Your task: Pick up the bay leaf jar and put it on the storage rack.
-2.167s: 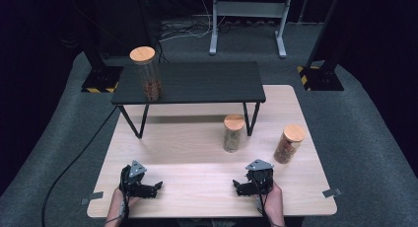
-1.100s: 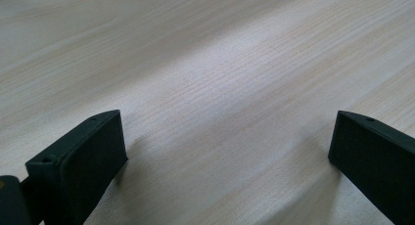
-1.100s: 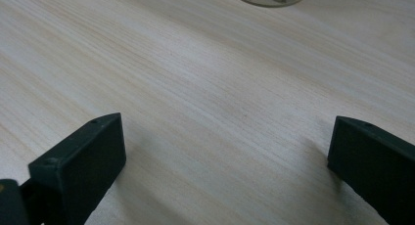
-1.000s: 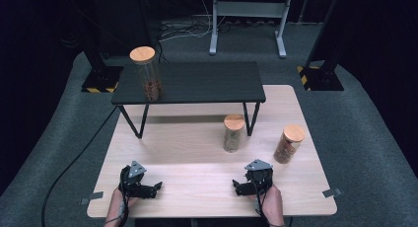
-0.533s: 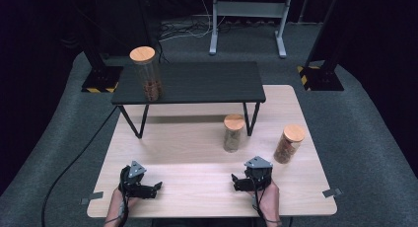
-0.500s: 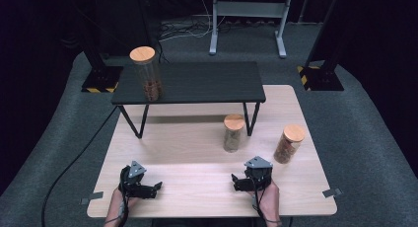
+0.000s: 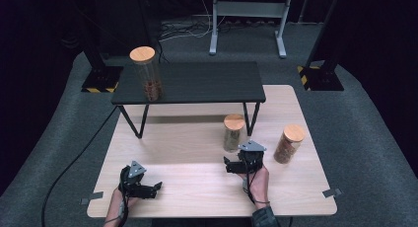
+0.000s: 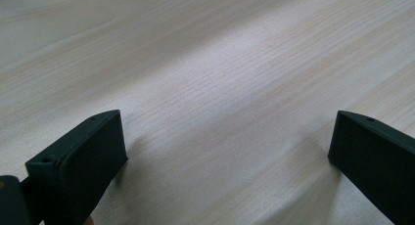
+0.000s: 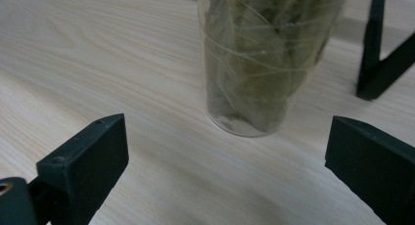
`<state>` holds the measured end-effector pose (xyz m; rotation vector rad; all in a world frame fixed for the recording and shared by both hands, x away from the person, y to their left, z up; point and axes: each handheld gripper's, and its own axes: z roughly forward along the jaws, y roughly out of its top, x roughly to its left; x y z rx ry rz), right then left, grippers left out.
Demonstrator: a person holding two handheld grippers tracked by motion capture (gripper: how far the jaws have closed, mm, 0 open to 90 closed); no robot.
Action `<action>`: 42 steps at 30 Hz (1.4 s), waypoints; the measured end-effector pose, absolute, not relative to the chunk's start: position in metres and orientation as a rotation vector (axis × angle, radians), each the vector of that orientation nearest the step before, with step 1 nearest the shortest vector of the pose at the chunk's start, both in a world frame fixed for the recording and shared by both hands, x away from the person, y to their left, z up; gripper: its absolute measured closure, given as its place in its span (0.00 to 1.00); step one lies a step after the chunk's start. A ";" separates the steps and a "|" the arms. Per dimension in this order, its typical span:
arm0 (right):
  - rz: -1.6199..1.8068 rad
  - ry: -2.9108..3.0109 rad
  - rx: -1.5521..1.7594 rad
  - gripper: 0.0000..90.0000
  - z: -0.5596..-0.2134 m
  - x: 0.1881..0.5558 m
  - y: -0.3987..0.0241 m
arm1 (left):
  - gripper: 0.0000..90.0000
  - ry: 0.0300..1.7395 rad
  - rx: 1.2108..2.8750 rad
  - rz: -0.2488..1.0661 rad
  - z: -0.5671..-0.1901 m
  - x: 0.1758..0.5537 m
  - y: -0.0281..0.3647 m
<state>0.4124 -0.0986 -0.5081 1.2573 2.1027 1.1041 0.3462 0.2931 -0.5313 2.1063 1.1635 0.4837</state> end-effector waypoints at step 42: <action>1.233 1.955 1.189 0.00 -0.493 0.463 -0.079 | 0.00 1.167 2.109 0.487 -0.531 0.347 0.293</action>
